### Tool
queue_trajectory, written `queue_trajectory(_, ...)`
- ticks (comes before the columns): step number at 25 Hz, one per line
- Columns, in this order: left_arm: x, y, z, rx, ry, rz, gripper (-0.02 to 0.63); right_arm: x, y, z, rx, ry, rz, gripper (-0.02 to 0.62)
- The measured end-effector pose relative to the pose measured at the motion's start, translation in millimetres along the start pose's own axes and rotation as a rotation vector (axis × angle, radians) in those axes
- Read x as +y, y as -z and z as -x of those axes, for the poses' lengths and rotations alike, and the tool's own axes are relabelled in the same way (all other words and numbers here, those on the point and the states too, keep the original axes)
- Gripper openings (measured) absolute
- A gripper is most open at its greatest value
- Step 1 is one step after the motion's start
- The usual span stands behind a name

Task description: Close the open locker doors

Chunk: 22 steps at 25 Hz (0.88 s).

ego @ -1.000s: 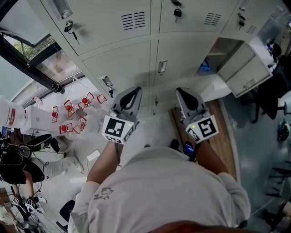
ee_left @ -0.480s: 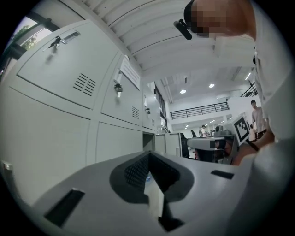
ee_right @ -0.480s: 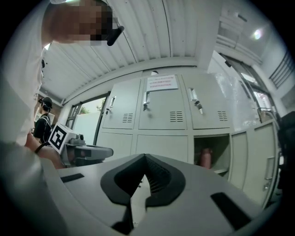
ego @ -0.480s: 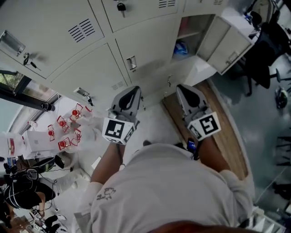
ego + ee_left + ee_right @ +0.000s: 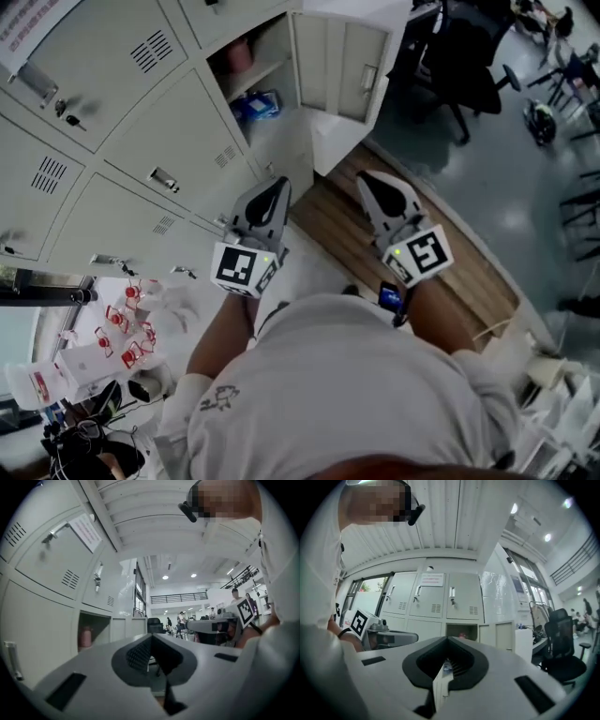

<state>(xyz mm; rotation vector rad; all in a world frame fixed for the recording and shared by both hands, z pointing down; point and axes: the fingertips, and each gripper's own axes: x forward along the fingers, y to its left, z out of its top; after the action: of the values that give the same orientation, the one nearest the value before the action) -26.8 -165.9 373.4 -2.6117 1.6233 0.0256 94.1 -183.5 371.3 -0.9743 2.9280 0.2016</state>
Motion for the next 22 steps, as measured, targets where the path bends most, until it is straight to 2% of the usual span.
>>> queue_trajectory(8,-112,15,-96,0.027,0.166,-0.012,-0.005,-86,10,95,0.019,0.111,-0.034,-0.003)
queue_trajectory(11,-138,17,-118,0.031,0.202,-0.008,-0.005,-102,11,116,0.026,0.133,-0.097,-0.003)
queue_trajectory(16,-154,21,-142,0.039,0.232,-0.026,-0.005,-125,23,129,0.032,0.139,-0.084,-0.003)
queue_trajectory(22,-147,28,-172,0.059,0.223,-0.013,-0.005,-150,38,113,0.047,0.114,-0.097,-0.003)
